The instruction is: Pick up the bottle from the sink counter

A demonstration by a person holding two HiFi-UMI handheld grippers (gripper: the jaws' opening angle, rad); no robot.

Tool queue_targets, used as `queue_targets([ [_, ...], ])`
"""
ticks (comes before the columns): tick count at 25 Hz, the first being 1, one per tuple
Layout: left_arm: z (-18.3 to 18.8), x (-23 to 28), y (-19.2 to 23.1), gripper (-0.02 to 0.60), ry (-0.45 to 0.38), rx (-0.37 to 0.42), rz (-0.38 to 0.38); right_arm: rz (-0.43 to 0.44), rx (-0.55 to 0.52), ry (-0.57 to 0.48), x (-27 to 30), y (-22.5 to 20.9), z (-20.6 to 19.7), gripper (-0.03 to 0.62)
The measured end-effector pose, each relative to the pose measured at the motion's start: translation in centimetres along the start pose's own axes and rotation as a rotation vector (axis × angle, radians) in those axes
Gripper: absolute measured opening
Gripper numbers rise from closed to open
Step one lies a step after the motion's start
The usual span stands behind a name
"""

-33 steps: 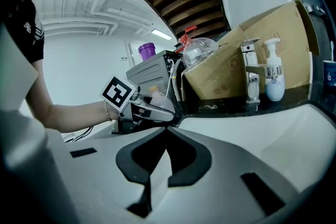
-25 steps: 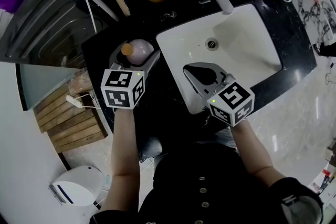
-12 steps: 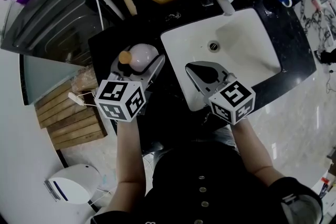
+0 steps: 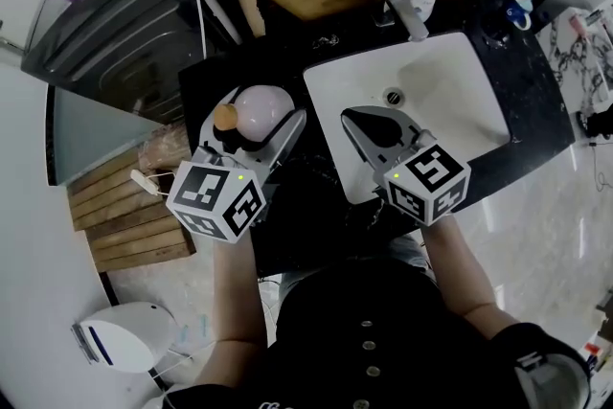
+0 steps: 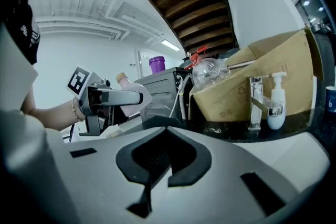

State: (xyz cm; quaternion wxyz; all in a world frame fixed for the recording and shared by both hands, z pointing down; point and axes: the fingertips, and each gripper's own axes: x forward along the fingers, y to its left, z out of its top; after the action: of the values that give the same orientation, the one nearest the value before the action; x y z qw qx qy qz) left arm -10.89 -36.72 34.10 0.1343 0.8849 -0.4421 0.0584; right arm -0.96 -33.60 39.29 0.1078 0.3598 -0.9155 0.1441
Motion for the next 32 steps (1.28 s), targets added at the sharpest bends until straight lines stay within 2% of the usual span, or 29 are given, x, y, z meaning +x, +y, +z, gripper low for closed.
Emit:
queue_targets([
  [10, 3.1, -2.9, -1.8, 0.394, -0.121, 0.050, 0.011, 0.030, -0.061, -0.053, -0.7, 1.5, 3.2, 0.003],
  [23, 4.8, -5.0, -2.4, 0.394, -0.168, 0.072, 0.034, 0.041, -0.140, -0.172, -2.6, 3.0, 8.5, 0.003],
  [32, 5.7, -6.5, -2.8, 0.394, -0.206, 0.089, 0.049, 0.081, -0.151, -0.279, -3.8, 4.9, 11.1, 0.003],
])
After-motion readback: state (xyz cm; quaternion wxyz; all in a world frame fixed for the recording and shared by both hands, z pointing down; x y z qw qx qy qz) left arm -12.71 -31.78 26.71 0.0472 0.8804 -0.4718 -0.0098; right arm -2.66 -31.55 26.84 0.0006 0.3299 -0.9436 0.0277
